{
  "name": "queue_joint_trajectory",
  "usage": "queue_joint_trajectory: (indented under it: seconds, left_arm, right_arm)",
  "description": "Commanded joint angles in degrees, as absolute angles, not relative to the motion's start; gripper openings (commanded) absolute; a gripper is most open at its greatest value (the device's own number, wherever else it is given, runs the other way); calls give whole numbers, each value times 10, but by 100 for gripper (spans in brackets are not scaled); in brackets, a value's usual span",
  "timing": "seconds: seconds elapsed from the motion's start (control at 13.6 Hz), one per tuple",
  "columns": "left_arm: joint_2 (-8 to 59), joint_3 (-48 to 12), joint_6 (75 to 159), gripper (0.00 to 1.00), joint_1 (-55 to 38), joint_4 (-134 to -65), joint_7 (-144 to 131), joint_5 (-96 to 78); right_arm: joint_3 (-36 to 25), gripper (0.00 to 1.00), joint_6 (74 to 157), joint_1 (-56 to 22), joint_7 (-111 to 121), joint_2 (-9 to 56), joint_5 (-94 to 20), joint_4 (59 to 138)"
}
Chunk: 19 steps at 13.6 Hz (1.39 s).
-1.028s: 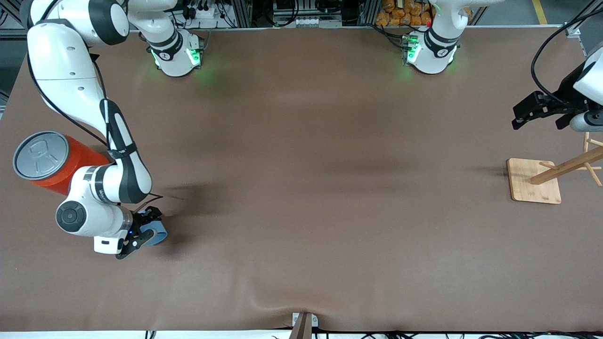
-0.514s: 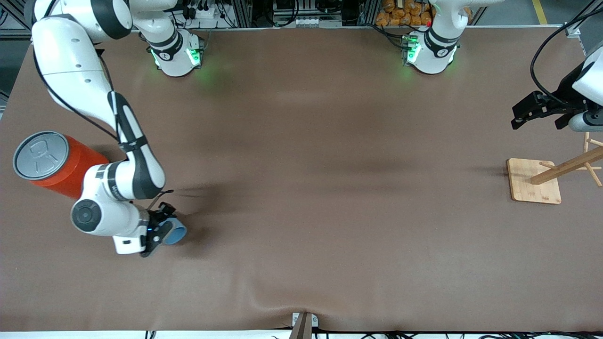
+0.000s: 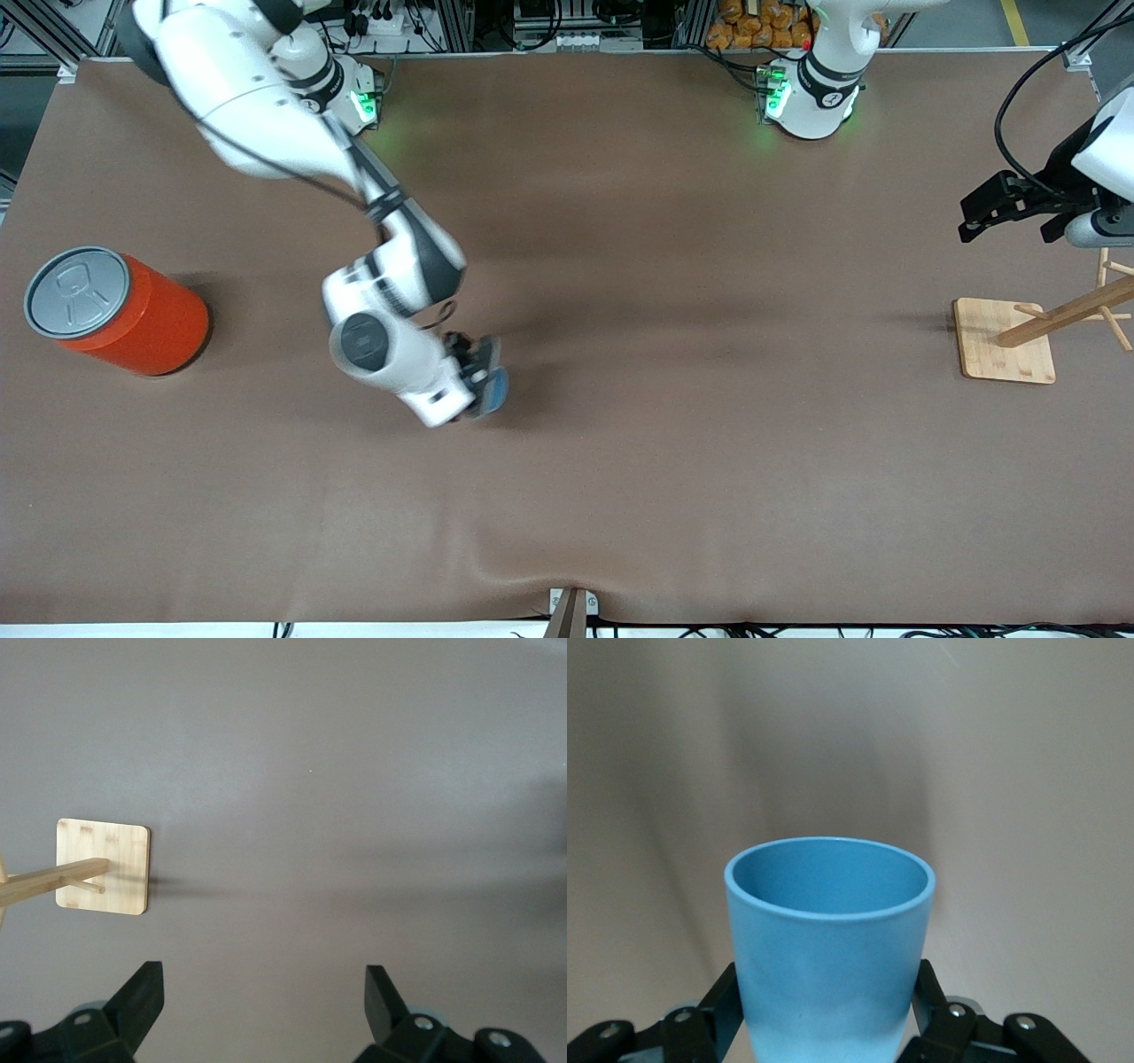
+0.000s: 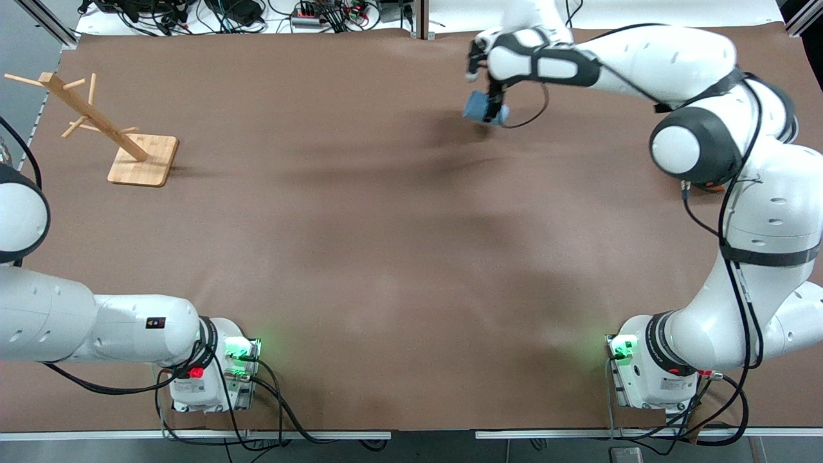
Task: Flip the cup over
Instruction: 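Carry the blue cup with the right gripper toward the table middle, then set down the cup with the right gripper while the left gripper reaches it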
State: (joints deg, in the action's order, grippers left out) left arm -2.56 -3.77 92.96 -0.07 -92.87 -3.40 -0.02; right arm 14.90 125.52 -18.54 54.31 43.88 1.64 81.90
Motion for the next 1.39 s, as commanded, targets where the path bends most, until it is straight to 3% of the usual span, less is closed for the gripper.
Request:
queue_joint_trajectory:
  seconds: [0.0,0.37,0.44,0.51,0.73,1.03,1.32]
  left_arm:
    - [-16,-40,918,100,0,-916,-39,7]
    - [-8,-41,912,100,1,-917,-42,4]
    - [-7,-40,906,100,2,-916,-40,4]
    - [-7,-40,904,100,3,-917,-40,3]
    - [17,-40,890,100,-1,-916,-42,4]
    - [25,-40,887,100,1,-916,-33,3]
    - [68,-51,890,100,-15,-904,-43,-36]
  right_arm:
    - [139,58,1307,-238,567,451,38,830]
    - [134,73,1317,-257,571,481,91,827]
    - [134,90,1325,-258,565,482,91,827]
    - [134,100,1326,-258,563,482,88,827]
    - [139,100,1308,-256,540,466,79,823]
    - [138,100,1146,-249,504,425,81,753]
    - [133,100,1080,-190,502,353,85,748]
